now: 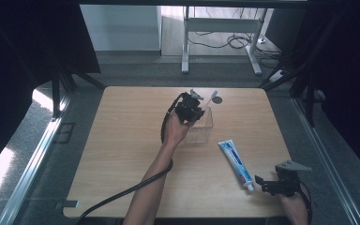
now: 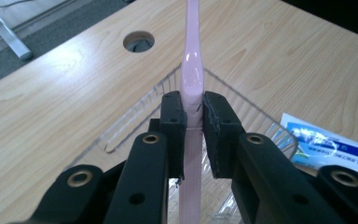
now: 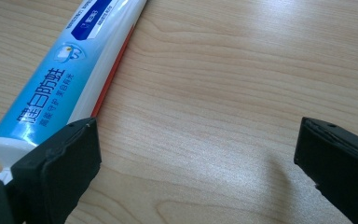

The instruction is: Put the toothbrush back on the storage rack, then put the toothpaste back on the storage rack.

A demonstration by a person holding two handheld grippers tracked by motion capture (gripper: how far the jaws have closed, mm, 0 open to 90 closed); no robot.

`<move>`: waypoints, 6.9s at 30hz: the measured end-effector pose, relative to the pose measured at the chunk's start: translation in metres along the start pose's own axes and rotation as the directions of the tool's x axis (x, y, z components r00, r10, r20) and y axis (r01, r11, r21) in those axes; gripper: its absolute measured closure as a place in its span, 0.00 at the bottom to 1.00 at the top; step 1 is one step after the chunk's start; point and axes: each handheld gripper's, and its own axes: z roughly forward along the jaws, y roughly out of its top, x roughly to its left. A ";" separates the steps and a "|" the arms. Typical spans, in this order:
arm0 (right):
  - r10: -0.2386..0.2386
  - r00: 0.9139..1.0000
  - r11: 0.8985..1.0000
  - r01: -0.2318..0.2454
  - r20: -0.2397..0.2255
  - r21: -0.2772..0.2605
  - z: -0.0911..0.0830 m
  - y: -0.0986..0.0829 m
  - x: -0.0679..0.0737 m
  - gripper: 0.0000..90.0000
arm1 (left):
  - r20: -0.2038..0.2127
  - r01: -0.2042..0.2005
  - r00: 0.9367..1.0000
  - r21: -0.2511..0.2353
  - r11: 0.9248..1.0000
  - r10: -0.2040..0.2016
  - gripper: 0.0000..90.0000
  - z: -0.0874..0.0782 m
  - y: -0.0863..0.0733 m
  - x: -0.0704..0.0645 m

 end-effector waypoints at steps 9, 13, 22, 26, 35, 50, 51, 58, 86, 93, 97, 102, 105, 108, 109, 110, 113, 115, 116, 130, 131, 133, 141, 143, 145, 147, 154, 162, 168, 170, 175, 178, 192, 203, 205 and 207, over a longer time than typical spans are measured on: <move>0.002 1.000 1.000 -0.002 -0.001 0.009 0.001 0.000 0.000 0.01 | -0.006 -0.009 1.000 0.034 0.999 0.009 0.88 0.009 -0.008 -0.003; 0.002 1.000 1.000 -0.002 -0.003 0.009 0.001 0.000 0.001 0.01 | -0.010 -0.025 1.000 0.064 0.998 0.025 0.88 0.012 -0.009 -0.004; 0.001 1.000 1.000 -0.001 -0.003 0.012 0.001 0.000 0.001 0.01 | 0.015 -0.018 1.000 0.103 0.995 0.016 0.96 0.017 -0.012 -0.004; -0.001 1.000 1.000 0.001 -0.003 0.013 0.001 0.000 0.001 0.01 | 0.018 -0.012 1.000 0.106 0.994 0.011 0.98 0.017 -0.012 -0.004; -0.002 1.000 1.000 0.002 -0.003 0.013 0.001 0.000 0.001 0.01 | 0.021 -0.002 1.000 0.114 0.994 0.000 0.98 0.019 -0.014 -0.003; -0.004 1.000 1.000 0.004 -0.003 0.008 0.001 0.000 0.001 0.02 | 0.008 -0.014 1.000 0.071 0.997 0.014 0.75 -0.002 -0.007 -0.002; -0.004 1.000 1.000 0.004 -0.003 0.008 0.001 0.000 0.001 0.02 | 0.008 -0.014 1.000 0.071 0.997 0.014 0.72 -0.002 -0.007 -0.002; -0.005 1.000 1.000 0.005 -0.001 0.005 0.000 0.000 0.002 0.02 | 0.016 -0.021 1.000 0.030 0.999 0.021 0.55 -0.021 -0.004 -0.006; -0.008 1.000 1.000 0.008 0.001 0.005 0.001 0.000 0.002 0.02 | 0.059 -0.069 0.996 0.044 0.997 0.067 0.15 -0.068 -0.034 -0.008; -0.009 1.000 1.000 0.009 0.002 0.008 0.001 0.000 0.003 0.02 | 0.056 -0.075 0.996 0.032 0.997 0.073 0.14 -0.079 -0.048 -0.005; -0.011 1.000 1.000 0.011 0.003 0.008 0.001 0.000 0.003 0.02 | 0.061 -0.066 0.996 0.020 0.998 0.065 0.14 -0.085 -0.057 -0.005; -0.011 1.000 1.000 0.011 0.002 0.009 0.001 0.000 0.003 0.02 | 0.077 -0.050 0.996 0.009 0.999 0.050 0.14 -0.090 -0.067 -0.004; -0.009 1.000 1.000 0.009 0.003 0.008 0.001 0.000 0.003 0.02 | 0.078 -0.048 0.996 0.001 0.999 0.048 0.14 -0.092 -0.072 -0.005; -0.009 1.000 1.000 0.009 0.003 0.009 0.001 0.000 0.003 0.02 | 0.079 -0.048 0.996 -0.007 0.999 0.048 0.14 -0.096 -0.078 -0.006; -0.010 1.000 1.000 0.009 0.003 0.010 0.001 0.000 0.003 0.02 | 0.081 -0.044 0.996 -0.006 0.999 0.044 0.14 -0.098 -0.079 -0.007; -0.010 1.000 1.000 0.010 0.003 0.011 0.001 0.000 0.003 0.02 | 0.084 -0.043 0.996 -0.003 0.999 0.043 0.14 -0.099 -0.081 -0.007; -0.011 1.000 1.000 0.011 0.005 0.013 0.001 0.000 0.003 0.02 | 0.084 -0.046 0.995 0.002 0.999 0.046 0.14 -0.102 -0.086 -0.009; -0.010 1.000 1.000 0.009 0.006 0.014 0.001 0.000 0.004 0.02 | 0.081 -0.051 0.995 0.001 0.999 0.050 0.14 -0.104 -0.090 -0.010; -0.010 1.000 1.000 0.010 0.006 0.014 0.001 0.000 0.004 0.02 | 0.081 -0.051 0.995 0.001 0.999 0.050 0.14 -0.104 -0.090 -0.010; -0.020 1.000 1.000 0.020 0.016 0.015 0.001 0.000 0.005 0.03 | 0.092 -0.050 0.994 -0.005 0.999 0.051 0.14 -0.117 -0.122 -0.011; -0.021 1.000 1.000 0.020 0.016 0.015 0.001 0.000 0.005 0.03 | 0.097 -0.035 0.995 -0.013 0.999 0.036 0.14 -0.119 -0.127 -0.010; -0.022 1.000 1.000 0.022 0.015 0.015 0.001 0.000 0.005 0.03 | 0.102 -0.025 0.994 -0.015 1.000 0.027 0.14 -0.120 -0.132 -0.009; -0.025 1.000 1.000 0.025 0.017 0.014 0.001 0.000 0.006 0.03 | 0.095 -0.014 0.995 -0.014 1.000 0.015 0.14 -0.124 -0.153 -0.012; -0.025 1.000 1.000 0.025 0.019 0.013 0.000 0.000 0.006 0.03 | 0.093 -0.018 0.996 -0.010 1.000 0.019 0.14 -0.124 -0.159 -0.013; -0.027 0.999 1.000 0.027 0.023 0.011 0.000 0.000 0.006 0.03 | 0.083 -0.026 0.996 -0.006 1.000 0.026 0.14 -0.124 -0.165 -0.015; -0.025 0.999 1.000 0.025 0.025 0.008 0.000 0.000 0.006 0.03 | 0.086 -0.020 0.996 -0.009 1.000 0.020 0.14 -0.124 -0.170 -0.016; -0.027 0.999 1.000 0.027 0.025 0.011 0.000 0.000 0.007 0.03 | 0.077 -0.033 0.996 -0.009 0.999 0.034 0.14 -0.123 -0.186 -0.023; -0.033 0.999 0.999 0.033 0.022 0.013 0.000 0.000 0.007 0.03 | 0.057 -0.044 0.997 0.007 0.999 0.043 0.14 -0.117 -0.203 -0.031; -0.033 0.999 0.999 0.032 0.017 0.017 0.001 0.000 0.007 0.03 | 0.050 -0.042 0.998 0.022 0.999 0.041 0.14 -0.112 -0.211 -0.032; -0.031 0.999 0.999 0.030 0.016 0.016 0.000 -0.001 0.007 0.03 | 0.049 -0.043 0.998 0.027 0.999 0.042 0.14 -0.110 -0.214 -0.033; -0.033 0.999 0.999 0.032 0.018 0.028 0.000 0.000 0.007 0.05 | 0.048 -0.046 0.998 0.025 0.999 0.045 0.14 -0.110 -0.215 -0.032; -0.026 1.000 0.999 0.025 0.017 0.043 -0.002 0.002 0.005 0.07 | 0.046 -0.044 0.998 0.026 0.999 0.043 0.14 -0.110 -0.217 -0.032; -0.042 0.999 0.992 0.042 0.002 0.118 -0.014 0.011 0.006 0.16 | 0.053 -0.052 0.997 0.042 0.998 0.050 0.14 -0.109 -0.224 -0.033; 0.006 1.000 0.990 -0.004 -0.012 0.142 -0.025 0.020 0.014 0.55 | 0.049 -0.034 0.998 0.007 0.999 0.033 0.15 -0.115 -0.226 -0.029; -0.004 1.000 0.992 0.008 -0.028 0.124 -0.029 0.025 0.017 0.64 | 0.052 -0.028 0.998 0.006 1.000 0.028 0.15 -0.116 -0.226 -0.029; -0.028 0.998 0.993 0.034 -0.052 0.114 -0.032 0.029 0.021 0.71 | 0.056 -0.029 0.998 0.010 1.000 0.028 0.15 -0.115 -0.227 -0.028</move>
